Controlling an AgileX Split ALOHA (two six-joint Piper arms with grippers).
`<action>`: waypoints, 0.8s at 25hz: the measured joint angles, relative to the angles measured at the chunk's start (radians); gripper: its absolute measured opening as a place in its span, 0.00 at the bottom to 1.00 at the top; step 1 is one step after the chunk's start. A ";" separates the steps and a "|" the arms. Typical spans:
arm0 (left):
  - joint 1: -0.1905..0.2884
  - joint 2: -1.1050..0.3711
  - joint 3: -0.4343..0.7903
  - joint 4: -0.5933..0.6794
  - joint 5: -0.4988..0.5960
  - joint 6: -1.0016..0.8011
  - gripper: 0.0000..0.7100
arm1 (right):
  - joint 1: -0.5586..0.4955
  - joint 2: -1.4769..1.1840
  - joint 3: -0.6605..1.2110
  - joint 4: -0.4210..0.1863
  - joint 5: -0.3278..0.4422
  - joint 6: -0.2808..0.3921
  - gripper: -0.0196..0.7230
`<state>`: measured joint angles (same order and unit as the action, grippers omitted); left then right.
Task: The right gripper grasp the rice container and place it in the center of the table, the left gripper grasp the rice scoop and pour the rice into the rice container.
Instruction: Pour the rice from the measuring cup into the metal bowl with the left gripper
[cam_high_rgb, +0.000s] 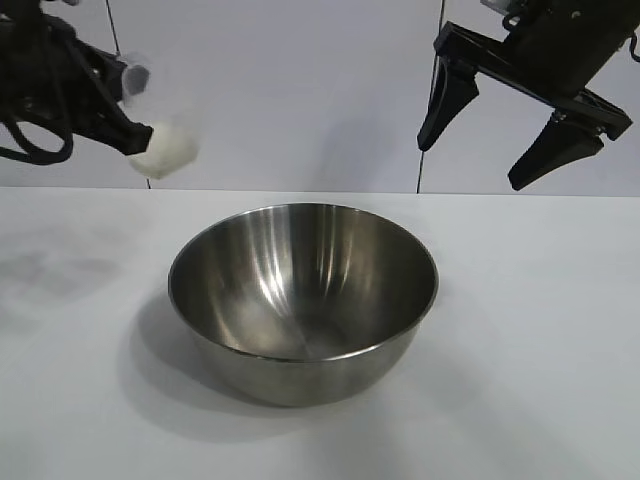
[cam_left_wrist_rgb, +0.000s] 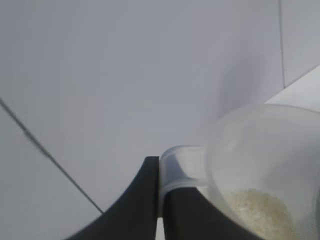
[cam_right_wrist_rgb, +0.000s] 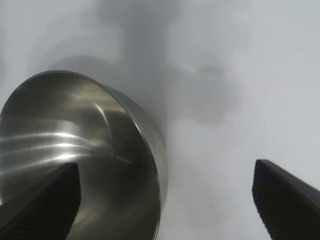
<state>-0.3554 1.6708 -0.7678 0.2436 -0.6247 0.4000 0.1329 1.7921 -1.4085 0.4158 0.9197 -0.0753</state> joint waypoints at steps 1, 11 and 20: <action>-0.027 0.000 -0.009 0.001 0.020 0.034 0.01 | 0.000 0.000 0.000 0.000 0.000 0.000 0.89; -0.202 0.008 -0.044 0.007 0.100 0.375 0.01 | 0.000 0.000 0.000 0.000 0.000 0.000 0.89; -0.235 0.108 -0.049 0.015 0.076 0.939 0.01 | 0.000 0.000 0.000 0.000 0.000 0.000 0.89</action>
<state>-0.5908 1.7784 -0.8166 0.2582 -0.5487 1.3393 0.1329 1.7921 -1.4085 0.4158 0.9201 -0.0753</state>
